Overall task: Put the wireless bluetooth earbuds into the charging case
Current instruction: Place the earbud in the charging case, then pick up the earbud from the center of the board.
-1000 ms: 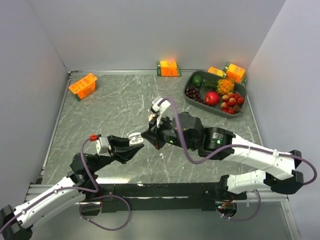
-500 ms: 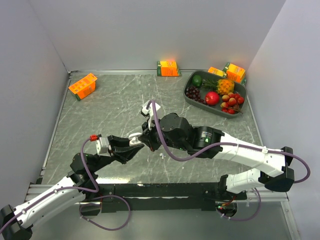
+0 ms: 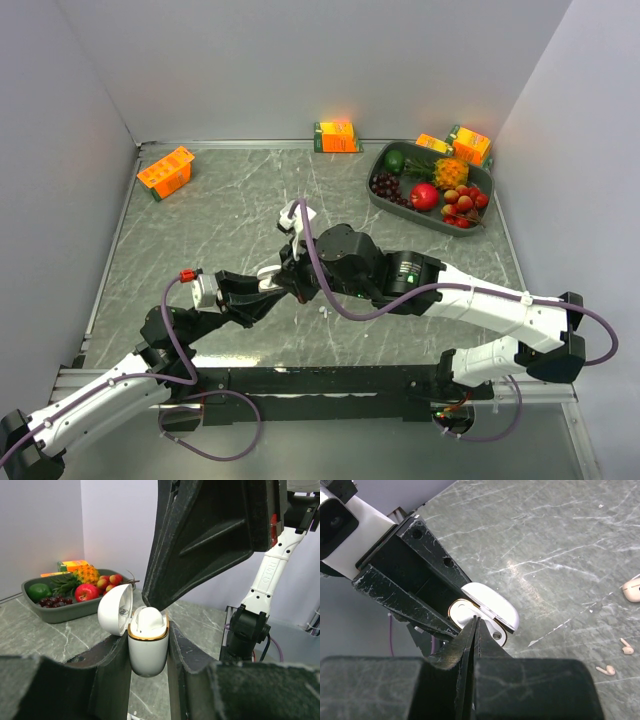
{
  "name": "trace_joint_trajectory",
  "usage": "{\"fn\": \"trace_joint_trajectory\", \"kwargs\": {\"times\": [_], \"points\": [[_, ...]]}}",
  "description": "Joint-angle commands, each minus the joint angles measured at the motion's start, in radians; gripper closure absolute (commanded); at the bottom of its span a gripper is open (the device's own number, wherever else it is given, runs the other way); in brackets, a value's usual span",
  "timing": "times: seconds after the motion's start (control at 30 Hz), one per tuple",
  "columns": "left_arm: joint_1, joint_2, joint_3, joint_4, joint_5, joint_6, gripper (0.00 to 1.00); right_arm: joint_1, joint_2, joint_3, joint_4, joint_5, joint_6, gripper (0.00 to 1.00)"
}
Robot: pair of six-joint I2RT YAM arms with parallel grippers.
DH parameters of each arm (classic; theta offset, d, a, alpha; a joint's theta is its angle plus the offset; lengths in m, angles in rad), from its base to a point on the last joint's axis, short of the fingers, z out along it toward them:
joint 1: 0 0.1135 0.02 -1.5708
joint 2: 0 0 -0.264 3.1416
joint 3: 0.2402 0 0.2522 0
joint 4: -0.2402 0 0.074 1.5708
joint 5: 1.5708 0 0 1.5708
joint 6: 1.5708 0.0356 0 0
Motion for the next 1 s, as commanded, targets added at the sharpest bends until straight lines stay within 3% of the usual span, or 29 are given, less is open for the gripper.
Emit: {"fn": "trace_joint_trajectory", "kwargs": {"times": [0.0, 0.27, 0.33, 0.37, 0.47, 0.77, 0.97], "points": [[-0.003, -0.014, 0.008, 0.04, 0.007, -0.007, 0.99, 0.018, -0.005, 0.042, 0.031, -0.021, -0.011, 1.0], [-0.003, -0.031, 0.009, 0.008, -0.021, 0.003, 0.99, 0.023, -0.071, 0.0, 0.032, 0.079, 0.015, 0.98], [-0.003, -0.052, 0.011, -0.018, -0.047, 0.012, 0.99, 0.0, -0.141, -0.036, 0.028, 0.102, 0.026, 0.86], [-0.002, -0.069, 0.011, -0.048, -0.062, 0.013, 0.99, -0.035, -0.161, -0.076, 0.008, 0.102, 0.043, 0.74], [-0.003, -0.104, 0.014, -0.084, -0.108, 0.029, 0.99, -0.089, -0.229, -0.192, -0.023, 0.07, 0.084, 0.61], [-0.003, -0.126, 0.017, -0.111, -0.137, 0.035, 0.99, -0.168, -0.18, -0.54, 0.08, -0.019, 0.199, 0.6], [-0.003, -0.144, 0.031, -0.151, -0.137, 0.035, 0.99, -0.234, 0.044, -0.538, 0.138, -0.035, 0.255, 0.65]]}}
